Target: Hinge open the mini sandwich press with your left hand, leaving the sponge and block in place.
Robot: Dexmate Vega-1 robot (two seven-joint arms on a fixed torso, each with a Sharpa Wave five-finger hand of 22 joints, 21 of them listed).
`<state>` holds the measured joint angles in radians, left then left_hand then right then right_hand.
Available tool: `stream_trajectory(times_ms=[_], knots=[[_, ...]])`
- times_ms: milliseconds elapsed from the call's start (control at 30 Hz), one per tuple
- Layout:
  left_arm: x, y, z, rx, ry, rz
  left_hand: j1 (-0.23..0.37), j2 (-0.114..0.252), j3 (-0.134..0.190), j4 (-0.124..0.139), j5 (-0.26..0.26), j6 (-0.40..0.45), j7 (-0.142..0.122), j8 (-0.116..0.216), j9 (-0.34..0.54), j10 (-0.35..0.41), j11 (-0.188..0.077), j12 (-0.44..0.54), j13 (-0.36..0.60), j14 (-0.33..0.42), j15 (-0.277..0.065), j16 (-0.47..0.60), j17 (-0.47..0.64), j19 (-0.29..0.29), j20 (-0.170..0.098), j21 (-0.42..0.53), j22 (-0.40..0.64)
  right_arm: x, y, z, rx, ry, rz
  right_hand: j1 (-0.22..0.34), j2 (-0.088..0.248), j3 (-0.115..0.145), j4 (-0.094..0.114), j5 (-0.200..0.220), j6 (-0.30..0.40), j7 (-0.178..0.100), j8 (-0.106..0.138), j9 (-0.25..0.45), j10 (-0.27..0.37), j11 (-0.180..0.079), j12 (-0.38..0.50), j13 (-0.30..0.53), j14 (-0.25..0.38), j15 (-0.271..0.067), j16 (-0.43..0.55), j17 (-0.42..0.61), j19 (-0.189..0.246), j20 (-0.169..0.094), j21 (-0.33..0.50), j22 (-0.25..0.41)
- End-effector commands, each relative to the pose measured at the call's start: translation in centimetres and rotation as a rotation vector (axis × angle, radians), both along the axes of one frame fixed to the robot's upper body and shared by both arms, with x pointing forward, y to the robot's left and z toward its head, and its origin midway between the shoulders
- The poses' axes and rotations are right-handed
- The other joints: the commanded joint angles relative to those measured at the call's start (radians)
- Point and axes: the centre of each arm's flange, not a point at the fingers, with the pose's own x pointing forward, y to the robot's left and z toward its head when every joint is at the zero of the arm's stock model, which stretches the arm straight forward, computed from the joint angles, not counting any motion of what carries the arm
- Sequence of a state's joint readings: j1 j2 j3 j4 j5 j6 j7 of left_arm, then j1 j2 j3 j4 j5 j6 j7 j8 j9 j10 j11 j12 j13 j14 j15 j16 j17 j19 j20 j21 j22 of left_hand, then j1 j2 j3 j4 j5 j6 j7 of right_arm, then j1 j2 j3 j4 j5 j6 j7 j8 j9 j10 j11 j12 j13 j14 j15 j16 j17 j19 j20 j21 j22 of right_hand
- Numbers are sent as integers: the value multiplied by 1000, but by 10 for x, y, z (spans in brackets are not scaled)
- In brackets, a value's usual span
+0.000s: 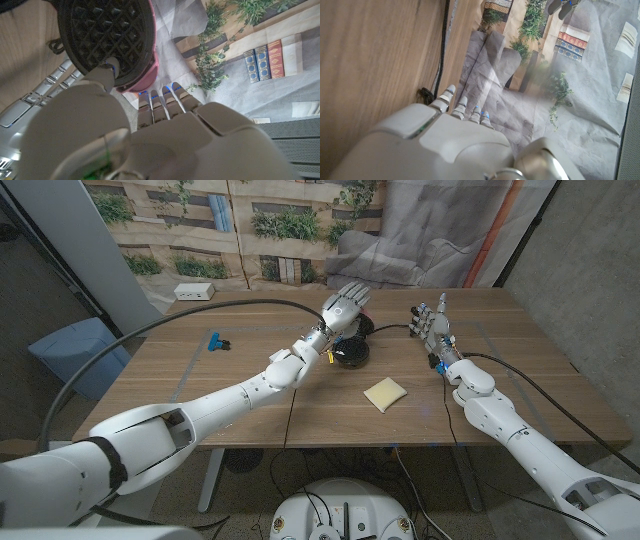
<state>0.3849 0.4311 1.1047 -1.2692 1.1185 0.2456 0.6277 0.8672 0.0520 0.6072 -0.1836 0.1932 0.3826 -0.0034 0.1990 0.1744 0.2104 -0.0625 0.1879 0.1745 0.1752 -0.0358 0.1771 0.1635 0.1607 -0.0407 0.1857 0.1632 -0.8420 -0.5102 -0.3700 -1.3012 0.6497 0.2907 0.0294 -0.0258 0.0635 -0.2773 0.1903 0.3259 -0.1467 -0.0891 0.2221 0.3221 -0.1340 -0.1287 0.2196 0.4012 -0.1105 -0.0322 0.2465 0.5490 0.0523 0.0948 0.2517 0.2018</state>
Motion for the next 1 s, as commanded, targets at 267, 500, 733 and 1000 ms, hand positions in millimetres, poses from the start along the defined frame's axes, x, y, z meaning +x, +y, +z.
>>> stream_trajectory(times_ms=[267,500,733,1000], knots=[[9,-10,4,14,6,-10,15,0,-8,2,0,4,1,-4,5,-2,-5,0,2,7,-9,-2,0,8,-20,-3,1,0,0,0,0,0,0,3,90,-4,-1,6,-5,2,4,5,-7,3,5,5,-6,-23,3,4,-1,8,4,4],[12,-11,3,17,12,-7,17,0,-11,2,0,6,1,-5,5,-2,-5,0,2,7,-9,-2,0,8,-21,-3,1,0,0,0,0,0,0,3,90,-4,-1,6,-6,1,4,5,-6,4,6,5,-6,-22,3,4,-2,9,4,4],[16,-11,1,20,22,-2,18,1,-14,2,0,7,0,-5,5,0,-4,0,2,7,-9,-2,0,8,-20,-3,1,0,0,0,0,0,0,3,90,-4,-1,6,-6,1,4,5,-6,5,6,5,-5,-22,3,4,-2,9,4,4],[21,-14,1,21,27,-4,21,2,-18,2,0,7,1,-6,5,-3,-8,-1,2,7,-9,-2,0,8,-19,-4,1,0,0,0,0,0,0,3,90,-4,-1,6,-5,0,4,5,-7,4,5,5,-5,-22,3,4,-1,8,4,4]])
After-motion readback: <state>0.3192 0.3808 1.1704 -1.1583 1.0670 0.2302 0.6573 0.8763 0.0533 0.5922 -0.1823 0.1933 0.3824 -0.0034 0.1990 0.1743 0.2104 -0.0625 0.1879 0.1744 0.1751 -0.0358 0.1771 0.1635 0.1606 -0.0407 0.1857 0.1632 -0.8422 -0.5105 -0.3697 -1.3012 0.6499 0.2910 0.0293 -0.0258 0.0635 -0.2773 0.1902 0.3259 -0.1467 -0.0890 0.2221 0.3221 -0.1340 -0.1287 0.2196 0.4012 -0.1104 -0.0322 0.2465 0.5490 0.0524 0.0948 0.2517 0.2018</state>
